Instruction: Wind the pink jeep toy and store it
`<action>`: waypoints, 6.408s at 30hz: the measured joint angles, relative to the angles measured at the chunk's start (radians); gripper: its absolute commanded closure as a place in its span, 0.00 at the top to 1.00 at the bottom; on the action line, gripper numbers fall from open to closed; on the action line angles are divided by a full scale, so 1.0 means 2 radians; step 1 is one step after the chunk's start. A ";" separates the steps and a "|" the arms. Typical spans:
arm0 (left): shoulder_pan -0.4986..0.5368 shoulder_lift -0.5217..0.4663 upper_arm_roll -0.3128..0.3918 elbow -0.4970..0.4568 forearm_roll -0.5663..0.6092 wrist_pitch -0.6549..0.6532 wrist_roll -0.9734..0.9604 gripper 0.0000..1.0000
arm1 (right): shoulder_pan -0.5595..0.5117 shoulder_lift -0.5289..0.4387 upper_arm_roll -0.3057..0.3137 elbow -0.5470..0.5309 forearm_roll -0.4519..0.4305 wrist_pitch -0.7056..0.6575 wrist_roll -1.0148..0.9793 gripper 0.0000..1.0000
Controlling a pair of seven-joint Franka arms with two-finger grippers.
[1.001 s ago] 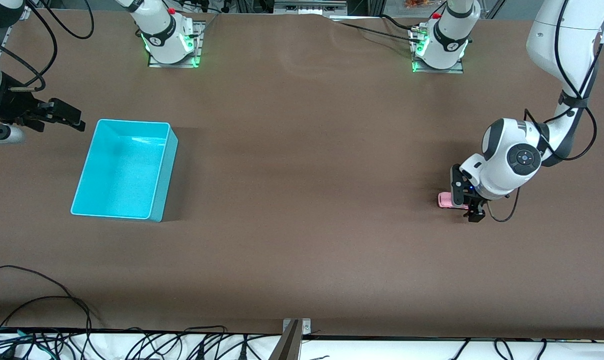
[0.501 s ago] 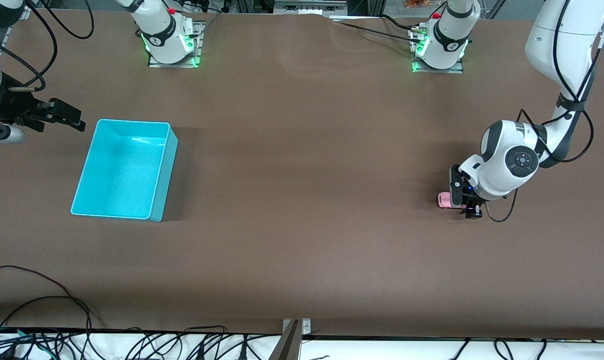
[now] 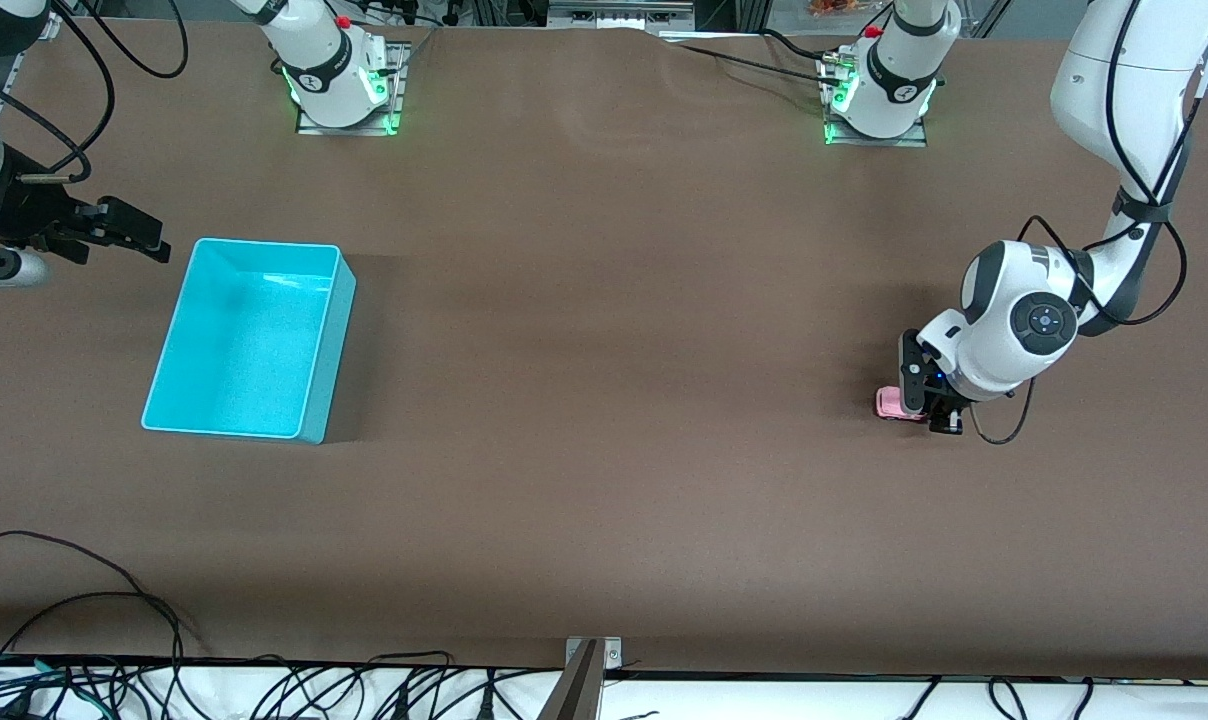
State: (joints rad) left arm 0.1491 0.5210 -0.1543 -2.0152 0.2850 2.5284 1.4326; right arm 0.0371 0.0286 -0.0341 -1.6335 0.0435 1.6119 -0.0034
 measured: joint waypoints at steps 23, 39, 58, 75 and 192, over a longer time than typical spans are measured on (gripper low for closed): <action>0.051 0.002 0.001 0.003 0.000 -0.006 0.003 0.07 | 0.000 0.000 0.000 0.000 0.000 0.000 0.000 1.00; 0.117 0.007 0.000 0.012 0.000 -0.006 0.052 0.07 | 0.000 0.000 0.000 0.000 0.000 0.000 0.000 1.00; 0.161 0.012 -0.001 0.020 0.000 -0.005 0.116 0.08 | 0.000 0.000 0.000 0.000 0.000 0.000 0.000 1.00; 0.163 0.012 -0.001 0.020 0.000 -0.005 0.123 0.05 | 0.000 0.000 0.000 0.000 0.000 0.000 0.000 1.00; 0.161 -0.066 -0.219 0.338 -0.045 -0.540 -0.278 1.00 | 0.000 0.000 0.000 0.000 0.000 0.000 0.000 1.00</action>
State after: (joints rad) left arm 0.4718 0.3895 -0.5931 -1.3385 0.1944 1.4477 0.8772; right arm 0.0371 0.0287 -0.0343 -1.6335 0.0435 1.6119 -0.0034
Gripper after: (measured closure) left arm 0.000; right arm 0.000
